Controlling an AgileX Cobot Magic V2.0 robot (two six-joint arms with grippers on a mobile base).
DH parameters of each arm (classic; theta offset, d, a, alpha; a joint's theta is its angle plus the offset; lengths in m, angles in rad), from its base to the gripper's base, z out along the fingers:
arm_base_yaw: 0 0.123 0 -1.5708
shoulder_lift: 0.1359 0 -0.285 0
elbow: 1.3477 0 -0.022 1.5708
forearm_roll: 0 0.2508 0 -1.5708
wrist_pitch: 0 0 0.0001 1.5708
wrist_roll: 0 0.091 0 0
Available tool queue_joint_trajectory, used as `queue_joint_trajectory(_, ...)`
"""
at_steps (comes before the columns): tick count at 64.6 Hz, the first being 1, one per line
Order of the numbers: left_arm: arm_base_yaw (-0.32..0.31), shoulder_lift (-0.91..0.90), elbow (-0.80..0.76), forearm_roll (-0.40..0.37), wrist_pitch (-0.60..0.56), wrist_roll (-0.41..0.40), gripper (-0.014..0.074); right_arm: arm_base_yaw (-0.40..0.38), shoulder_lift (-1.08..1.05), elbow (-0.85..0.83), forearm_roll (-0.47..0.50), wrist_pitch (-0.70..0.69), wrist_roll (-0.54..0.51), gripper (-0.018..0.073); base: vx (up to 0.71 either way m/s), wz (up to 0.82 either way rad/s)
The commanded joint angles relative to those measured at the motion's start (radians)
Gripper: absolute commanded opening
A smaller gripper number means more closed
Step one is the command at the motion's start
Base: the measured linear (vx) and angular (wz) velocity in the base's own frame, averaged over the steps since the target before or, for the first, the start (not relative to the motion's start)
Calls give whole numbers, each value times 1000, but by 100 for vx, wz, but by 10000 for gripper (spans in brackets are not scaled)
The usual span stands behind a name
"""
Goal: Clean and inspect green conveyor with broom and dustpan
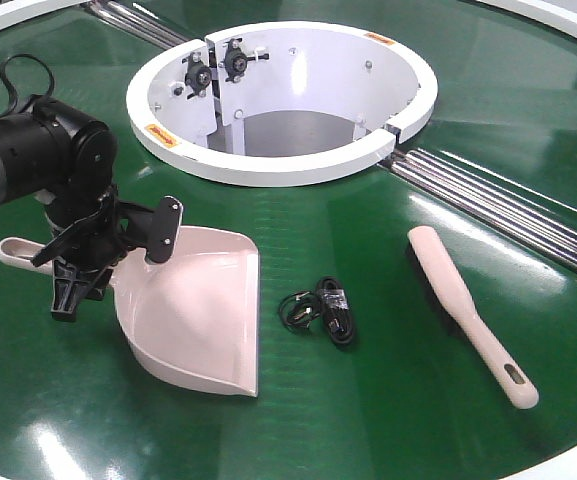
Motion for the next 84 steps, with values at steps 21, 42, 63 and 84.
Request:
queue_joint_trajectory(21,-15,-44,-25,-12,36,39,-6,17,187,-200,-1,256,-65,232,0,0)
queue_joint_trajectory(42,-15,-44,-25,-12,36,39,-6,156,427,-428,-107,428,-18,565,0,0)
queue_joint_trajectory(63,-15,-44,-25,-12,36,39,-6,169,755,-613,-131,623,29,582,0,0)
queue_joint_trajectory(84,-15,-44,-25,-12,36,39,-6,169,989,-696,-157,672,20,582,0,0)
